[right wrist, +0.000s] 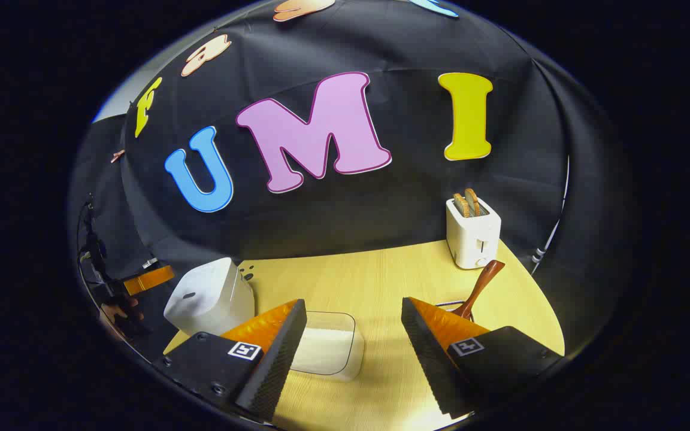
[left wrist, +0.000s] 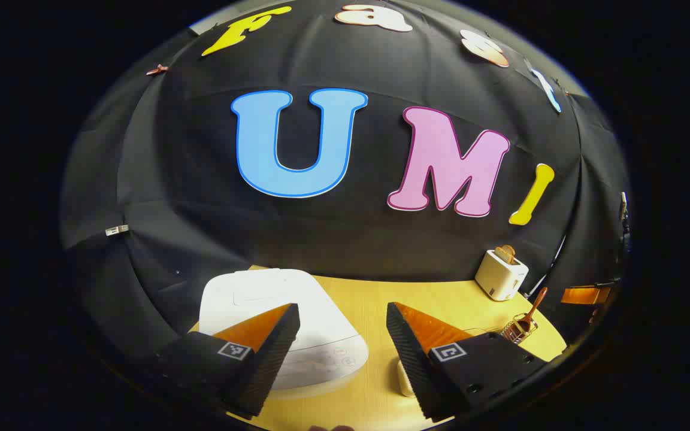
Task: Close the left gripper, press the button to open the rice cooker; take a wooden spoon from the chopstick holder with the right hand, scoop a spoonful of rice and pour it into the rice cooker, then put the wooden spoon back into the chopstick holder.
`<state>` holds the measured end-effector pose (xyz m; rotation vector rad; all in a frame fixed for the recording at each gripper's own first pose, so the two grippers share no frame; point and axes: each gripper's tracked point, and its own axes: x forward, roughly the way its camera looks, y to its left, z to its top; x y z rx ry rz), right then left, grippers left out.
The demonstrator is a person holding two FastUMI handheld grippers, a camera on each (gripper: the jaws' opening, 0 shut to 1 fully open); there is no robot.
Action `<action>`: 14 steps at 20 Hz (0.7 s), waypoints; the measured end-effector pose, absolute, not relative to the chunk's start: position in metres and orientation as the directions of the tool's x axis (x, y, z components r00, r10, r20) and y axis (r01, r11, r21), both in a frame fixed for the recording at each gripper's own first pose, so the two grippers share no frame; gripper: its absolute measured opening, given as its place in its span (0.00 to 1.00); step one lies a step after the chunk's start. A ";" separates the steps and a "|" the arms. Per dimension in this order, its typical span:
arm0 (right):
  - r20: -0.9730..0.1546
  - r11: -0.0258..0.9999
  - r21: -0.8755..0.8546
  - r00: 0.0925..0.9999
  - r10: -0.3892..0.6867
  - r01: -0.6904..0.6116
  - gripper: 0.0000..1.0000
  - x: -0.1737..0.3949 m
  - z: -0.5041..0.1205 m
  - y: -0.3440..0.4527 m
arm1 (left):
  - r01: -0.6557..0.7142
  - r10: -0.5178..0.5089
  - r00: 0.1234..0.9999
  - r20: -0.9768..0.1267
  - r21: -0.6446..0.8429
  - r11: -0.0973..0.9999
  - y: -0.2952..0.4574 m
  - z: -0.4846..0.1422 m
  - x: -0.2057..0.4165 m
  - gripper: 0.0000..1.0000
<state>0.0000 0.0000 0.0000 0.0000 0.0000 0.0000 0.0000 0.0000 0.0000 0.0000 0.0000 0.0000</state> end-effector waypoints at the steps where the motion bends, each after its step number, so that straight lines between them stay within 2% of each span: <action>1: -0.001 1.000 0.000 1.000 0.000 0.000 0.98 0.000 0.000 0.000 | -0.004 0.004 1.000 0.004 -0.006 1.000 0.002 0.000 0.000 0.93; 14: 0.000 1.000 0.001 1.000 -0.001 0.001 0.98 0.000 0.000 0.000 | -0.023 0.023 1.000 0.018 0.015 1.000 0.006 0.007 -0.001 0.94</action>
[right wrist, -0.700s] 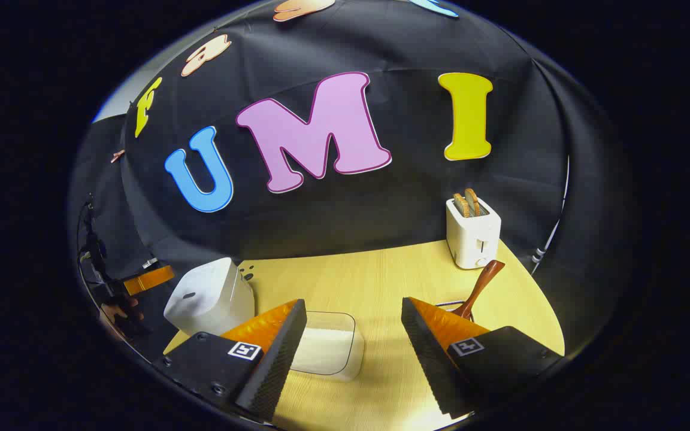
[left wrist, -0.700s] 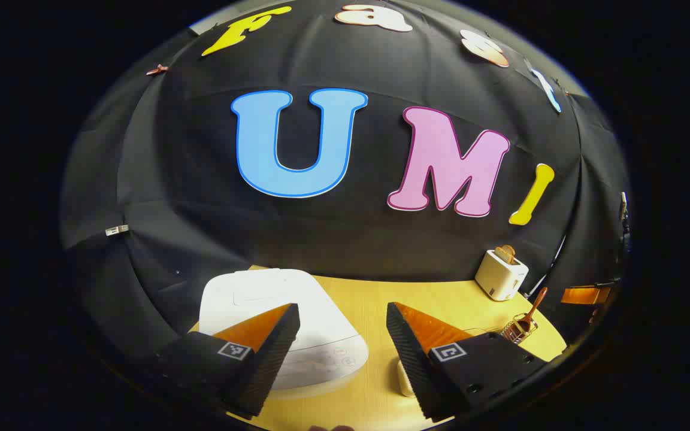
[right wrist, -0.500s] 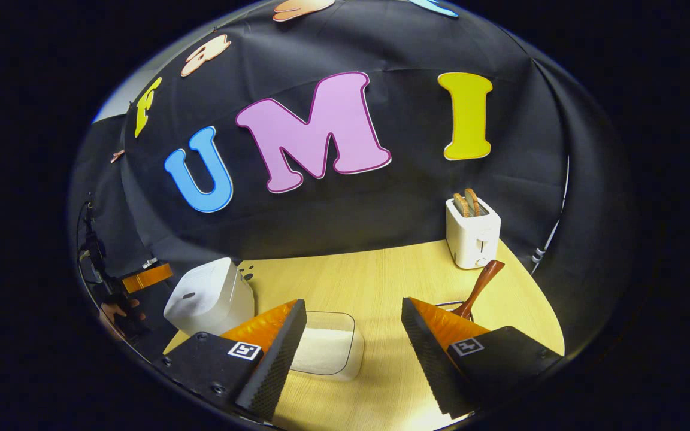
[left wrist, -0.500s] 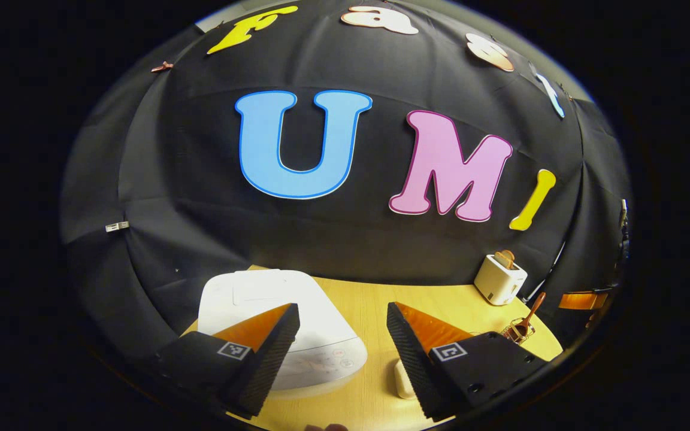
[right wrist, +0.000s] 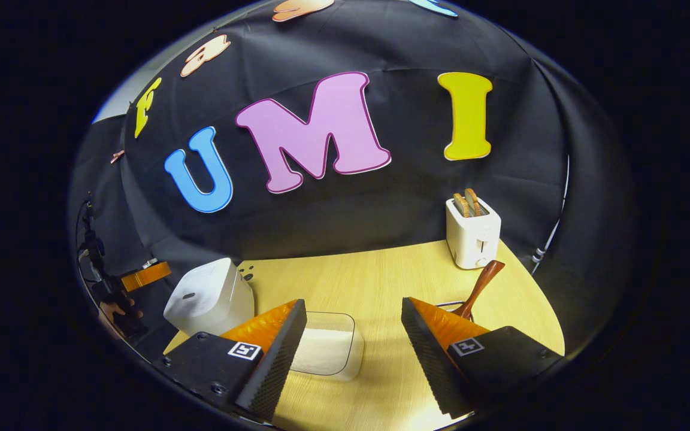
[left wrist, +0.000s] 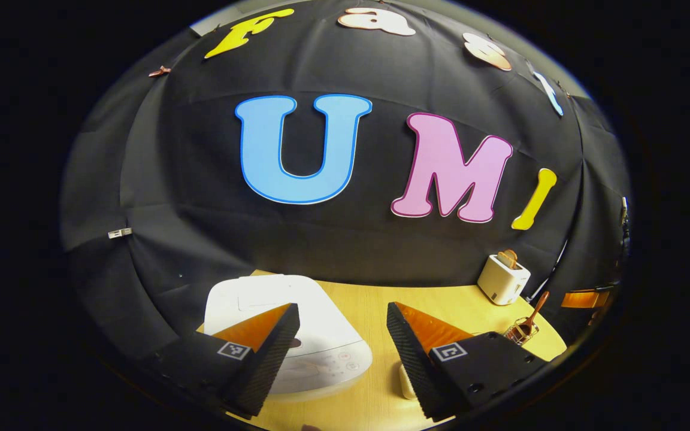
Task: Close the left gripper, press the button to open the rice cooker; take a wooden spoon from the chopstick holder with the right hand, scoop a spoonful of rice and pour it into the rice cooker, then put the wooden spoon back into the chopstick holder.
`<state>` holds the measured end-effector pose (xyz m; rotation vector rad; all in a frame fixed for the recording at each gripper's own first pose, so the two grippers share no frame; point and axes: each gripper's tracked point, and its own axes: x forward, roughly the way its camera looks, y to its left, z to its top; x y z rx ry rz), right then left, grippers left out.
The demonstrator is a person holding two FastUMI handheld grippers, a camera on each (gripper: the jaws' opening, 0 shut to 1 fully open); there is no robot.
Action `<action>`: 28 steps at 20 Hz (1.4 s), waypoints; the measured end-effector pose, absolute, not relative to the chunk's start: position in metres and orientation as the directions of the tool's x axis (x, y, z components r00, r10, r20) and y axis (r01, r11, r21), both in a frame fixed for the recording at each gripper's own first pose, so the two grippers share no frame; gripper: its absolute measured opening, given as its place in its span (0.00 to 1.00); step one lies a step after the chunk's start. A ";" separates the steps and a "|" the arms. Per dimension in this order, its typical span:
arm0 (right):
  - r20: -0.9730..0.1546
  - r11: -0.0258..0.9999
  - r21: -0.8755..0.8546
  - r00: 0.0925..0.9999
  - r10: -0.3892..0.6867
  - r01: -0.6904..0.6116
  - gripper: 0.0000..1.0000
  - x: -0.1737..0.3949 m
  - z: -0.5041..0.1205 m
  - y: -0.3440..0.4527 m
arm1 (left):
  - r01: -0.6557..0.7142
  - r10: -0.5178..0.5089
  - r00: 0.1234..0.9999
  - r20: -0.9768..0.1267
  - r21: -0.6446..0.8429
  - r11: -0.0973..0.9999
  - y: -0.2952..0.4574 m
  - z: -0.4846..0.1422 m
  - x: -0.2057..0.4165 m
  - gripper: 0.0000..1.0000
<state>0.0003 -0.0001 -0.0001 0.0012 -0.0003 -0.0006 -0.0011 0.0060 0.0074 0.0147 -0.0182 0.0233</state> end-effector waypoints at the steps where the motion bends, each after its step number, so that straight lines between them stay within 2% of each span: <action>1: -0.001 1.000 0.000 1.000 0.000 0.000 0.98 0.000 0.000 0.000 | -0.021 0.021 1.000 0.017 0.015 1.000 0.006 0.007 0.000 0.94; 7: -0.004 1.000 -0.003 1.000 0.005 -0.005 0.98 0.001 -0.001 0.001 | -0.022 0.021 1.000 0.006 0.033 0.999 0.008 0.006 0.000 0.94; 9: -0.006 1.000 -0.005 1.000 0.005 -0.005 0.98 0.001 -0.001 0.001 | -0.033 0.033 0.999 0.004 0.037 0.999 0.012 0.006 0.001 0.82; 10: -0.007 1.000 -0.006 1.000 0.005 -0.005 0.98 0.002 -0.002 0.001 | -0.043 0.043 0.999 -0.002 0.040 0.998 0.016 0.005 0.001 0.67; 11: -0.006 1.000 -0.005 1.000 0.006 -0.006 0.98 0.001 -0.001 0.001 | -0.047 0.047 0.999 -0.010 0.046 0.998 0.019 0.003 0.002 0.59; 16: -0.005 1.000 -0.003 1.000 0.006 -0.006 0.98 0.003 -0.001 0.001 | -0.078 0.083 0.994 -0.075 0.065 0.995 0.040 -0.011 0.009 0.05; 23: -0.008 1.000 -0.005 1.000 0.003 -0.003 0.98 0.003 -0.002 -0.001 | -0.145 0.148 0.978 -0.148 0.031 0.989 0.080 -0.036 0.040 0.05; 28: -0.005 1.000 -0.004 1.000 -0.013 0.013 0.98 0.001 -0.002 -0.007 | -0.152 0.150 0.968 -0.203 0.009 0.988 0.087 -0.057 0.054 0.05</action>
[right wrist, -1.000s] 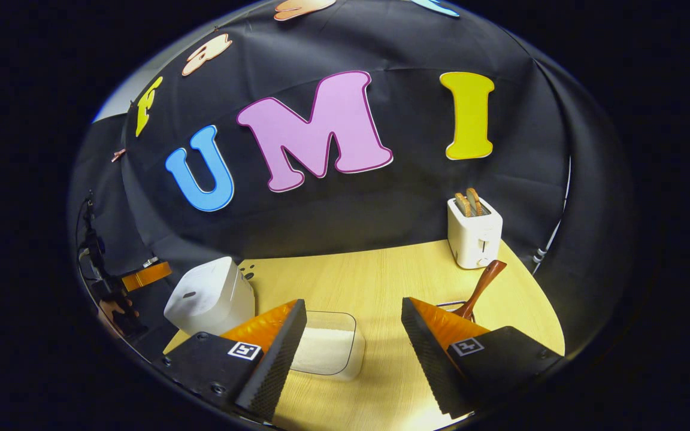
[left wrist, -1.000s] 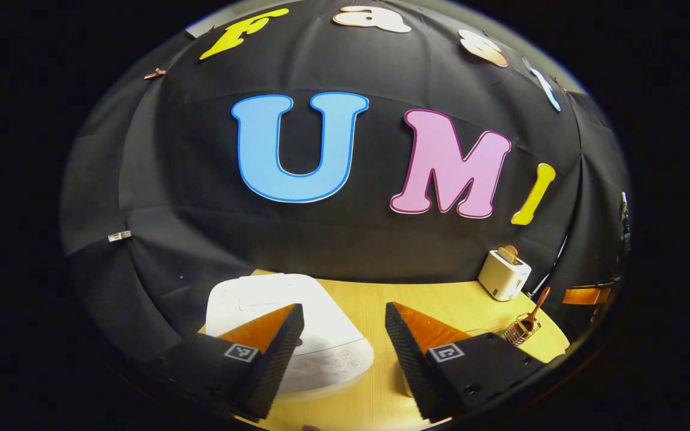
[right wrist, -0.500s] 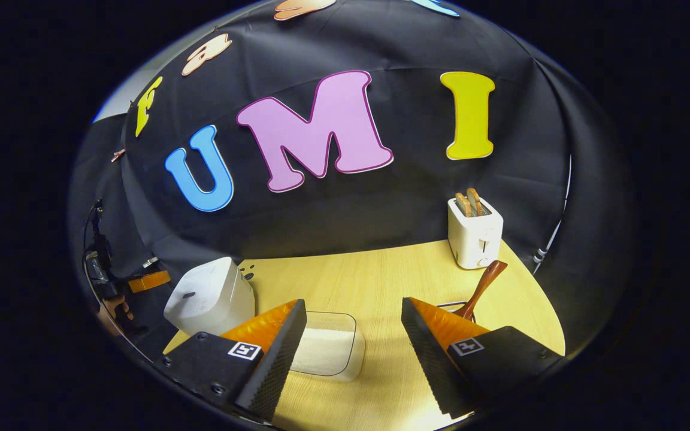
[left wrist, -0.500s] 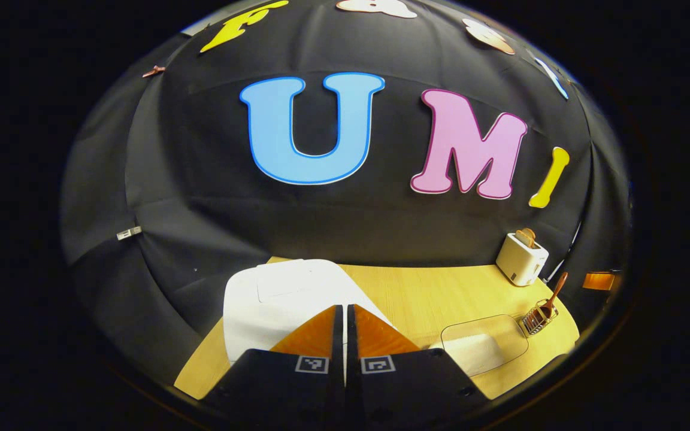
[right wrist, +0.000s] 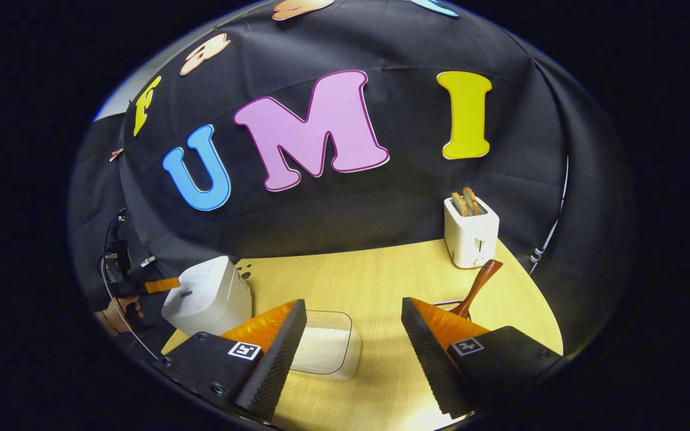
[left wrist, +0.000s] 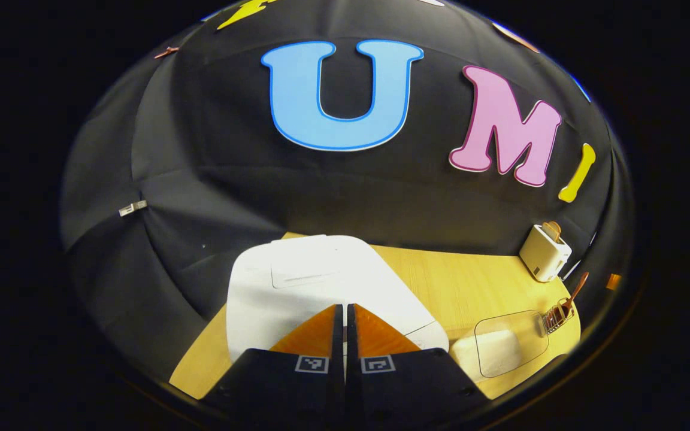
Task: Close the left gripper, press the button to open the rice cooker; take a wooden spoon from the chopstick holder with the right hand, scoop a spoonful of rice and pour it into the rice cooker, then put the wooden spoon back into the chopstick holder.
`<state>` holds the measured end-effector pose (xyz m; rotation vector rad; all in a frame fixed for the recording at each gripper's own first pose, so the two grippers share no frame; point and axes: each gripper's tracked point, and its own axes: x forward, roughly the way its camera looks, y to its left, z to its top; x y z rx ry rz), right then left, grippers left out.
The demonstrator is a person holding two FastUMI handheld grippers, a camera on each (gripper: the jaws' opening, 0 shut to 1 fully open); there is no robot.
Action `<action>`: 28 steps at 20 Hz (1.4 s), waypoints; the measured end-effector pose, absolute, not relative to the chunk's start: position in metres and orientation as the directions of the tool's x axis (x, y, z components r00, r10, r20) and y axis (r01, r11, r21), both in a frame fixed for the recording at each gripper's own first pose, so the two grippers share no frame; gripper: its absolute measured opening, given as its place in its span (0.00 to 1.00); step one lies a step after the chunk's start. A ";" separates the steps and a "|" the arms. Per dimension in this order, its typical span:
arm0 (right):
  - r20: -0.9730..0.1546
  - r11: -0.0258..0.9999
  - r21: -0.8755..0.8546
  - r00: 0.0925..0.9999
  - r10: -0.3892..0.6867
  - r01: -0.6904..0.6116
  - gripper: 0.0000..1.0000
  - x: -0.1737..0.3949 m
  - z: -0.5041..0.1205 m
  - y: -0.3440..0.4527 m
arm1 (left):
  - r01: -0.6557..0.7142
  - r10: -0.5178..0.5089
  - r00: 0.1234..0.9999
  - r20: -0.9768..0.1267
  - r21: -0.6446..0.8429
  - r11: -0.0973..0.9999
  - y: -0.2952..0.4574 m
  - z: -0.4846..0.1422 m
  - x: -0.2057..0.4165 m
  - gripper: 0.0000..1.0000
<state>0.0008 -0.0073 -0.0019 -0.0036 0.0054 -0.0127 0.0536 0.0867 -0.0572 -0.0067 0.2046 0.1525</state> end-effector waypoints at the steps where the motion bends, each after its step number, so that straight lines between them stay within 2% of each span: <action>1: -0.005 1.000 -0.004 1.000 -0.017 0.017 0.98 0.000 -0.002 -0.008 | -0.155 0.155 0.965 -0.213 0.017 0.988 0.089 -0.064 0.056 0.05; 8: -0.007 1.000 0.000 1.000 -0.026 0.026 0.98 -0.002 -0.003 -0.012 | -0.160 0.167 0.952 -0.255 0.050 0.986 0.094 -0.082 0.065 0.05; 9: -0.007 1.000 0.000 1.000 -0.026 0.026 0.98 -0.002 -0.003 -0.011 | -0.158 0.168 0.948 -0.272 0.059 0.986 0.095 -0.087 0.065 0.08; 11: -0.008 1.000 0.004 1.000 -0.024 0.024 0.98 0.000 -0.003 -0.010 | -0.157 0.171 0.944 -0.282 0.072 0.985 0.094 -0.091 0.064 0.03; 12: -0.009 1.000 0.007 1.000 -0.023 0.023 0.98 0.000 -0.004 -0.010 | -0.159 0.172 0.945 -0.276 0.071 0.985 0.093 -0.088 0.062 0.06; 15: -0.009 1.000 0.006 1.000 -0.019 0.019 0.98 0.000 -0.005 -0.008 | -0.166 0.166 0.935 -0.314 0.028 0.986 0.093 -0.093 0.064 0.03; 18: -0.009 1.000 0.010 1.000 -0.015 0.015 0.98 0.000 -0.006 -0.006 | -0.148 0.152 0.927 -0.344 0.038 0.988 0.093 -0.092 0.065 0.06; 20: -0.005 1.000 0.007 1.000 -0.013 0.013 0.98 -0.001 -0.004 -0.006 | -0.152 0.166 0.931 -0.326 0.067 0.986 0.094 -0.084 0.063 0.06; 25: 0.004 1.000 0.009 1.000 -0.028 0.028 0.98 -0.006 -0.001 -0.013 | -0.193 0.212 0.969 -0.130 0.147 0.970 0.094 -0.017 0.058 0.06; 28: 0.007 0.999 0.011 0.999 -0.032 0.032 0.98 -0.007 -0.001 -0.015 | -0.200 0.212 0.974 -0.077 0.145 0.969 0.099 0.013 0.061 0.06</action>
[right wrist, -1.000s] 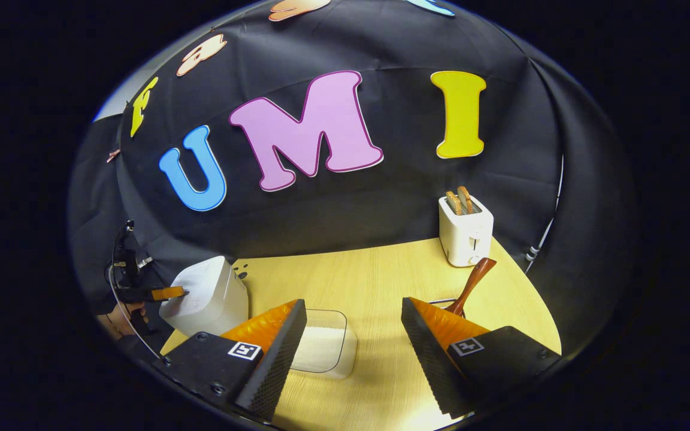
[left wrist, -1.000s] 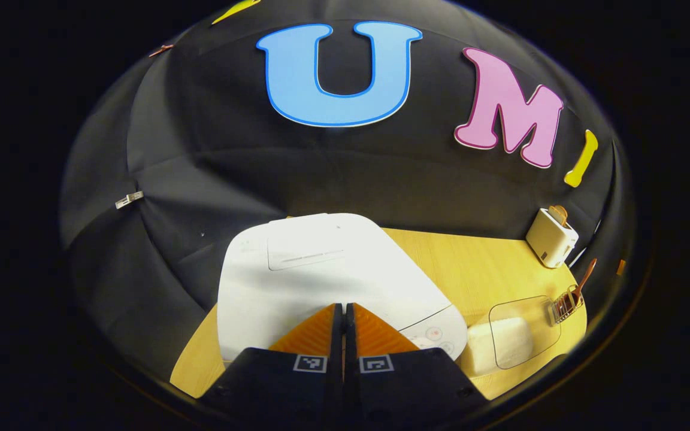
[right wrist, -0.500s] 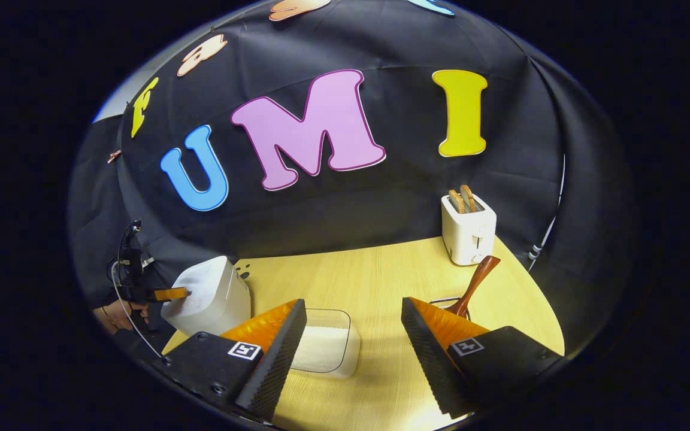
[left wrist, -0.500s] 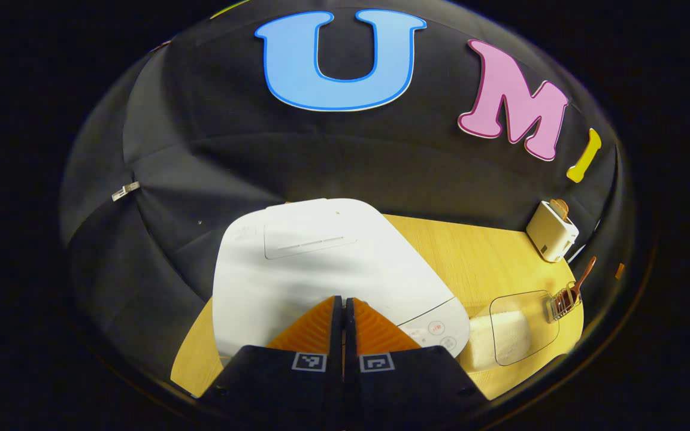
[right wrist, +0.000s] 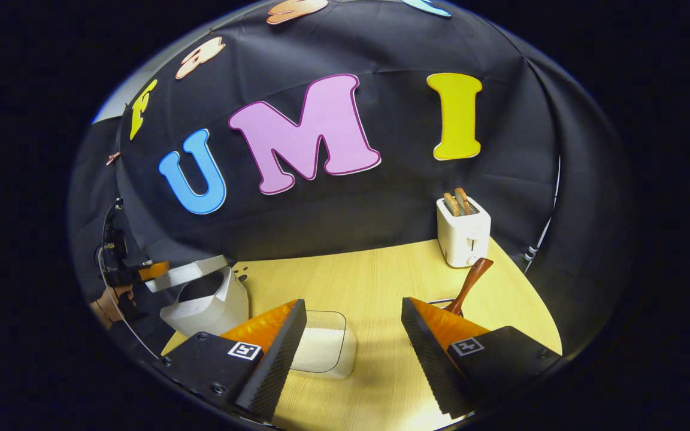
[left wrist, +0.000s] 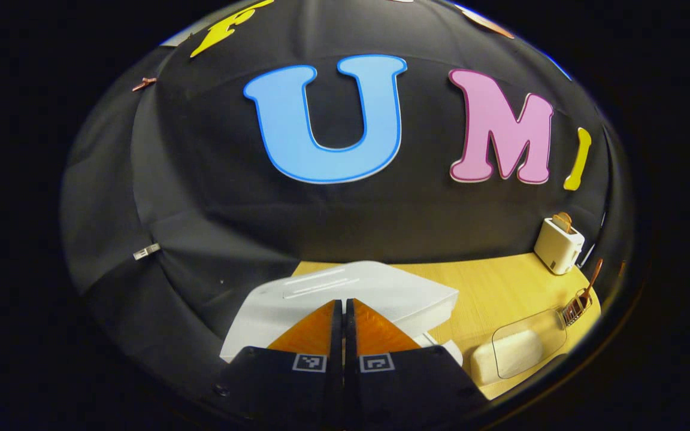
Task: Close the left gripper, press the button to open the rice cooker; take a wooden spoon from the chopstick holder with the right hand, scoop a spoonful of rice and pour it into the rice cooker, then put the wooden spoon back into the chopstick holder.
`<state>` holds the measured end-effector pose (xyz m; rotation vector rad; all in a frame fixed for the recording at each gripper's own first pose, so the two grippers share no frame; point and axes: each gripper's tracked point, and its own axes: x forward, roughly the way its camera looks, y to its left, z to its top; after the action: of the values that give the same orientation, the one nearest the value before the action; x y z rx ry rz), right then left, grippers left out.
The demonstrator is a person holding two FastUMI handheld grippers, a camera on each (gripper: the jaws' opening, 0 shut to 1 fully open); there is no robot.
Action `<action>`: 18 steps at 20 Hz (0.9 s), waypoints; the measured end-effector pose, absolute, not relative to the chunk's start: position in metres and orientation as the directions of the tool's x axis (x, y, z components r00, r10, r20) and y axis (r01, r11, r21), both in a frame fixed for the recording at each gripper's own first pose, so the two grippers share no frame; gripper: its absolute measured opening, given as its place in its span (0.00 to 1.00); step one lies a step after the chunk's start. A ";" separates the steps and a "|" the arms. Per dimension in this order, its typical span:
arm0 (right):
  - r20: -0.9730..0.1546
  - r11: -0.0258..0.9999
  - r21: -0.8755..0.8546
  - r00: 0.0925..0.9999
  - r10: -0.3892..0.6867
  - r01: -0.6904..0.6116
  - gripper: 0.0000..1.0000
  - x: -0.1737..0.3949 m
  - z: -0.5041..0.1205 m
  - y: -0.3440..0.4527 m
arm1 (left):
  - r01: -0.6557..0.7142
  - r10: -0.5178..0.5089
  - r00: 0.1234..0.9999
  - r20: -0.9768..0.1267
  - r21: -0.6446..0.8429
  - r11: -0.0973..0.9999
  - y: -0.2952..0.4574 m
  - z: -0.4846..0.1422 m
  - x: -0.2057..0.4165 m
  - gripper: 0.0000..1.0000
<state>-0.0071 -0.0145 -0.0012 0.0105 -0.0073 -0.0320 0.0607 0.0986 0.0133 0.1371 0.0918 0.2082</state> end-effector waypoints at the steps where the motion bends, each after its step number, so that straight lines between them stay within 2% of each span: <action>1: 0.008 0.999 0.011 0.999 -0.032 0.032 0.98 -0.008 -0.001 -0.014 | -0.199 0.209 0.976 -0.066 0.133 0.971 0.101 0.021 0.063 0.06; 10: 0.018 0.999 0.013 0.999 -0.046 0.045 0.98 -0.017 0.001 -0.020 | -0.255 0.247 0.967 0.067 0.166 0.953 0.123 0.085 0.076 0.06; 18: 0.026 0.998 0.017 0.998 -0.061 0.061 0.98 -0.023 0.004 -0.028 | -0.330 0.290 0.928 0.234 0.155 0.931 0.142 0.140 0.083 0.07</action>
<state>-0.0234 -0.0278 0.0036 0.0161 -0.0263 -0.0613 0.0829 0.1420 0.1400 0.1934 -0.2096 0.3199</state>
